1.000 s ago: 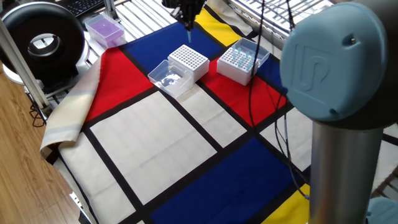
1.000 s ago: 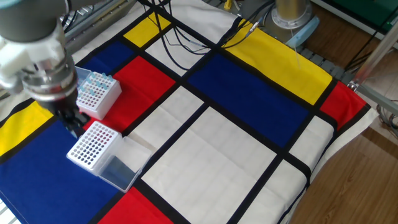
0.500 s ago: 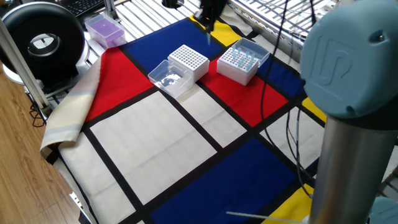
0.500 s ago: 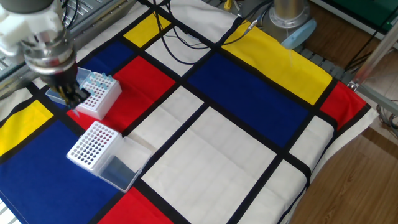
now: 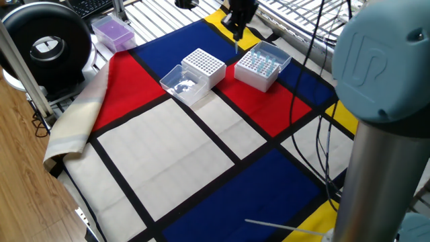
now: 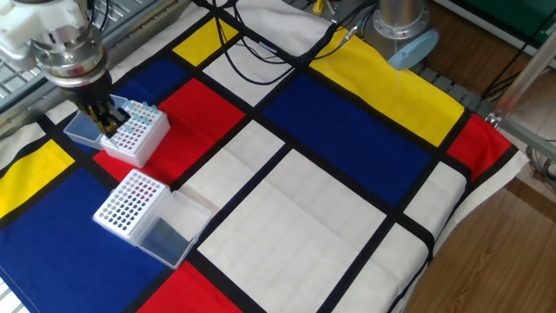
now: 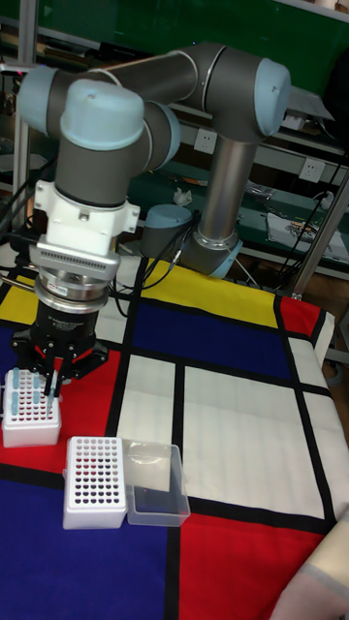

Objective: Transfer all medium pipette tips from one holder to another

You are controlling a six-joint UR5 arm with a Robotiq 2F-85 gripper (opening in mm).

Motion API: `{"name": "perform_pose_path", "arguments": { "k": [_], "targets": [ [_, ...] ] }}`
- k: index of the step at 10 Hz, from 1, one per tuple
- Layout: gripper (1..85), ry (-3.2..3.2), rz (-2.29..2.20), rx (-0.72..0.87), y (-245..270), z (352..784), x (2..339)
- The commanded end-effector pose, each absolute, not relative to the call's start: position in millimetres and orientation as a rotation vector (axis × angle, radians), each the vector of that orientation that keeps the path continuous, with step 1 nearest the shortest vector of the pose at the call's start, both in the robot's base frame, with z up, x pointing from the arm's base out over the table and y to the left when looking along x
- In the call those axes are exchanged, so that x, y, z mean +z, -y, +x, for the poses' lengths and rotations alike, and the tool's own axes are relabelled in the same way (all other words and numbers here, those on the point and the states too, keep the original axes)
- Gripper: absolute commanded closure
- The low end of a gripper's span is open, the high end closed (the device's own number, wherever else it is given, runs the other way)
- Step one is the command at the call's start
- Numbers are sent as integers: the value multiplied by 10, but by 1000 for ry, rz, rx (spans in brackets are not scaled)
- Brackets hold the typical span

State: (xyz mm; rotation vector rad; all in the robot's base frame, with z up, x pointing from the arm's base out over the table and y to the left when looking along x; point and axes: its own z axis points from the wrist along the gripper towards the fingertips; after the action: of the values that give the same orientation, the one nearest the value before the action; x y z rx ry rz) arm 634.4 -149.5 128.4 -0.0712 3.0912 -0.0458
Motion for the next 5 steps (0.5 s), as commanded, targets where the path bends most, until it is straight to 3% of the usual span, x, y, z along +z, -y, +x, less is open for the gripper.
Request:
{"name": "perform_pose_path", "arguments": {
  "k": [1, 5],
  "targets": [
    [843, -3099, -15, 42, 1499, 6221, 1215],
    [843, -3114, 16, 66, 1470, 6170, 1210]
  ]
}}
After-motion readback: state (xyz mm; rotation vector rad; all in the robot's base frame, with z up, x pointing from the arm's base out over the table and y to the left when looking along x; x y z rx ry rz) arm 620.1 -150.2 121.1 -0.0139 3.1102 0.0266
